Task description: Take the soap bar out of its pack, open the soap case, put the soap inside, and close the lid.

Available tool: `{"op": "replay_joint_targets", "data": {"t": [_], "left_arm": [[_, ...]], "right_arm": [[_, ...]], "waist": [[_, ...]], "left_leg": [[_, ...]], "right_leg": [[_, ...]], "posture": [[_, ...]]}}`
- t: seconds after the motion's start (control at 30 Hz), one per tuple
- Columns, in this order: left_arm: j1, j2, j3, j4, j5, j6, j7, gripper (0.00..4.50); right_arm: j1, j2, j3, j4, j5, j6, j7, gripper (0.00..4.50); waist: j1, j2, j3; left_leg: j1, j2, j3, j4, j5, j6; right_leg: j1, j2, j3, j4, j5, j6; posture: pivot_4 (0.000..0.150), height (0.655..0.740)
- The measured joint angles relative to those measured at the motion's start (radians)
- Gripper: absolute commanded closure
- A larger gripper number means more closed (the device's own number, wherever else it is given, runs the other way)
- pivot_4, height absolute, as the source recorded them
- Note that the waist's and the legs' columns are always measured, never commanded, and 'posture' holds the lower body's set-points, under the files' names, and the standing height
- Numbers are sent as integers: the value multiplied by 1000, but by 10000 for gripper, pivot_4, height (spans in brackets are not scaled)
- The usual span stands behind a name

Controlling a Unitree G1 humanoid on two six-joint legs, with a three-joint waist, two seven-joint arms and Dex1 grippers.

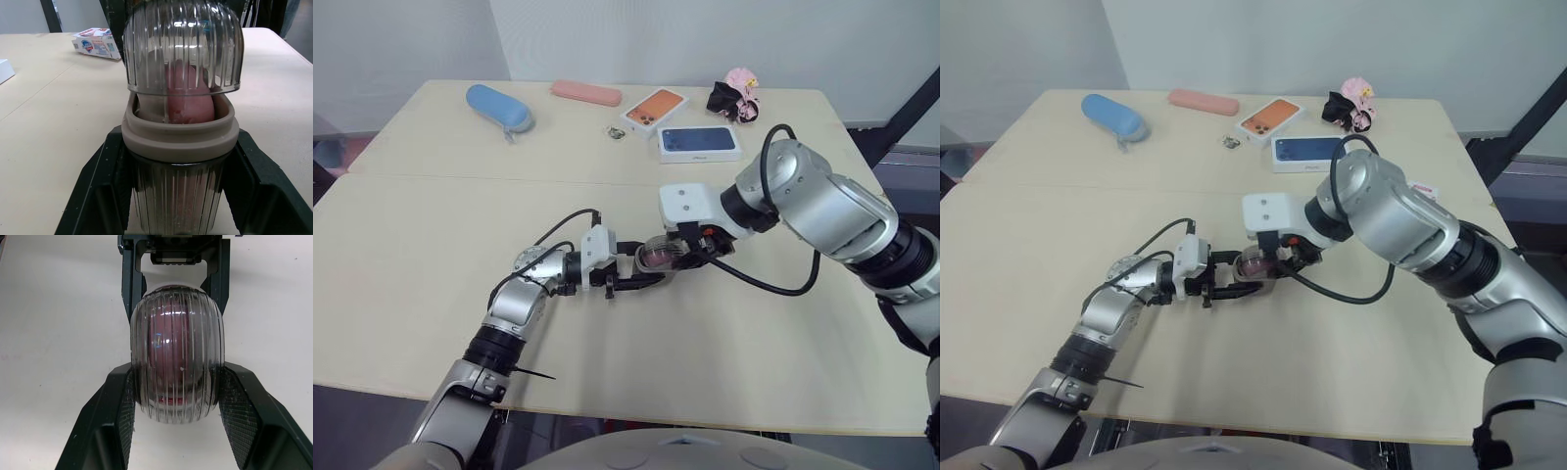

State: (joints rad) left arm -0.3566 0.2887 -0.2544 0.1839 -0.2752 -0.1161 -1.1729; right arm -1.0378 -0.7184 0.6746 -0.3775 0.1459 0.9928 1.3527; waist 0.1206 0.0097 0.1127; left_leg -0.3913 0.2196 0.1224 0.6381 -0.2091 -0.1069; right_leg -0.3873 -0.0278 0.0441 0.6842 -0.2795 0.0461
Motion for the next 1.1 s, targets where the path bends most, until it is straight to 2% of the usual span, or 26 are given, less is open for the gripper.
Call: {"op": "replay_joint_targets", "data": {"t": [0.7, 1.1], "left_arm": [[5, 2, 1, 0, 0, 14, 14, 25704], [8, 3, 2, 3, 5, 21, 21, 25704]], "right_arm": [[-8, 34, 32, 5, -7, 29, -37, 25419], [-23, 64, 63, 37, -21, 33, -47, 25419]], "waist": [[-10, -2, -7], [-17, -3, -8]], "left_leg": [[3, 0, 0, 0, 0, -1], [17, 0, 1, -7, 1, -2]], "right_leg": [[2, -1, 0, -1, 0, 0], [13, -2, 0, -8, 0, 0]], "posture": [[1500, 7400], [1500, 7400]]}}
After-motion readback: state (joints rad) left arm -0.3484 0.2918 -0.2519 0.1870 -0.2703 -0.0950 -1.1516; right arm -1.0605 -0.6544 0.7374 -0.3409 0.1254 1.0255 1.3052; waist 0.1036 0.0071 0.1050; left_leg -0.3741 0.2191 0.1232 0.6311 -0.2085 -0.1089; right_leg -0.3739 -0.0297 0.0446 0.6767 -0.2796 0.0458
